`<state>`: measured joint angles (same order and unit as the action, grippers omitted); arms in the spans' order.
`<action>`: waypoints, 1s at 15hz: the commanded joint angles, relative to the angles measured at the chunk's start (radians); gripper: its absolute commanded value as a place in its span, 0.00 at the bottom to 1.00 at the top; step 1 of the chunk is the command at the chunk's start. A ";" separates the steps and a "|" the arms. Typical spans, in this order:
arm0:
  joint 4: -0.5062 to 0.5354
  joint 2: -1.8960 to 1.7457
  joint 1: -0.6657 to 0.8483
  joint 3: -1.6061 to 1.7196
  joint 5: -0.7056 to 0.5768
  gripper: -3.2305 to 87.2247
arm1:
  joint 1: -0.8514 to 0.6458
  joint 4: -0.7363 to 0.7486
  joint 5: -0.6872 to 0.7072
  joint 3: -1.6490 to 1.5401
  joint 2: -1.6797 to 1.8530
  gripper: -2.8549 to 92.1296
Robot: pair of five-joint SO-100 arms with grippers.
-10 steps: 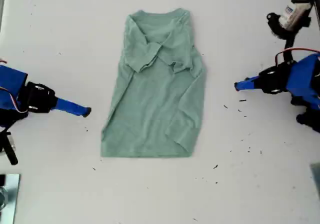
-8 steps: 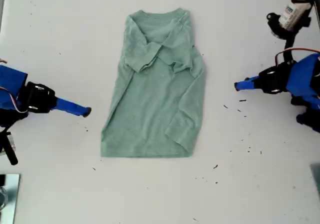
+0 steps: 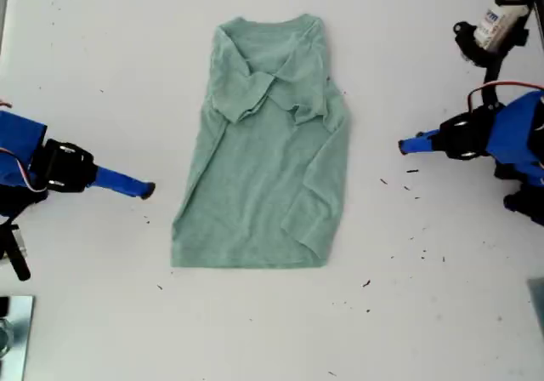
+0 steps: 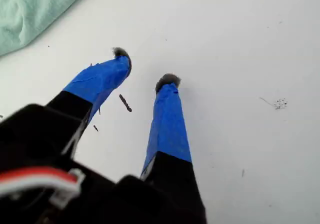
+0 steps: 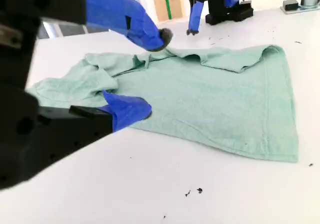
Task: Fold t shirt
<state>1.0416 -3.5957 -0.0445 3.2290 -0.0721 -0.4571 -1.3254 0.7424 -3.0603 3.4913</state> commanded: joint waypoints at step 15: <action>0.014 -0.002 -0.006 -0.089 0.313 0.03 | 0.156 -0.002 -0.448 -0.049 0.014 0.05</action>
<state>1.0477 -3.6003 -0.0414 3.1891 0.2209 -0.3129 -1.3254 0.2792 -3.0603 3.4929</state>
